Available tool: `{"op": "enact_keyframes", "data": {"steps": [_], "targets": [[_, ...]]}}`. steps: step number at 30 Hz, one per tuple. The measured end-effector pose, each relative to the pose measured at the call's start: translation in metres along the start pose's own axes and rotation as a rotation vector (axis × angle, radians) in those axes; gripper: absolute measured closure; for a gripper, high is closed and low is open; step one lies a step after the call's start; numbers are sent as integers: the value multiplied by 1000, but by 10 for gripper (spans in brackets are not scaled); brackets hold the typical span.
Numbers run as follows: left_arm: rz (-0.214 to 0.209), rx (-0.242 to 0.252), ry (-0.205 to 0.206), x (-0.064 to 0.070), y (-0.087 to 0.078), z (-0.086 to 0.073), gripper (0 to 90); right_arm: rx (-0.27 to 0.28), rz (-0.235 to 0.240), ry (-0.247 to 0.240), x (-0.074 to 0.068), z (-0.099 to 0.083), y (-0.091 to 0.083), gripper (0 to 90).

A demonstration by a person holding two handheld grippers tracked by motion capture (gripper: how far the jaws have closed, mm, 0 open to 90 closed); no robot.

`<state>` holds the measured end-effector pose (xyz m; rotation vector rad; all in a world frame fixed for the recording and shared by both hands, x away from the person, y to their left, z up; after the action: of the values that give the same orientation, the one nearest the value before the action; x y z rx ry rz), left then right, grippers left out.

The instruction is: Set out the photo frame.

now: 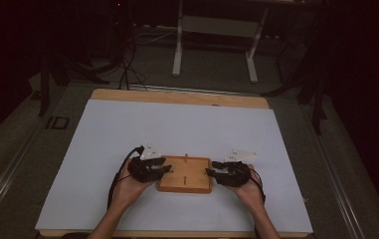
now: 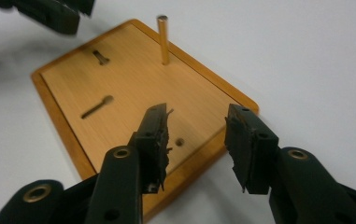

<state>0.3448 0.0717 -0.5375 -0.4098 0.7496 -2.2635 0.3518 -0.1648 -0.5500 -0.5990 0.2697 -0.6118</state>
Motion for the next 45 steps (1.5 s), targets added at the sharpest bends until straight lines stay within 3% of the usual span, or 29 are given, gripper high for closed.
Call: {"op": "enact_keyframes", "data": {"steps": [8, 13, 18, 24, 34, 45], "targets": [[-40, 0, 12, -2, 9, 8, 620, -32, -21, -30, -2, -7, 1, 570], [-79, 38, -1, -7, 18, 15, 583, -37, -18, -39, -3, -10, 2, 568], [-89, 12, 5, -8, 27, 17, 568, -43, -14, -42, -3, -11, 2, 562], [-92, -2, 11, -7, 35, 19, 587, -44, -16, -45, -4, -12, 1, 561], [-141, -34, 9, -4, 47, 22, 599, -47, -16, -49, -3, -12, 0, 561], [-172, -45, 26, 2, 59, 26, 710, -50, -8, -52, -4, -14, 1, 561]]}}
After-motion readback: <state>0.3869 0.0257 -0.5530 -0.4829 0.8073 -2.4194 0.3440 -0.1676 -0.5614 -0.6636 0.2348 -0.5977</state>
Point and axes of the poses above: each handheld gripper's, and its own axes: y roughly forward along the jaws, z roughly out of its top, x roughly to its right, the point moved 6 cm from there along y, roughly forward along the jaws, and after that the axes turned 2 degrees about -y, right-handed, at the moved point
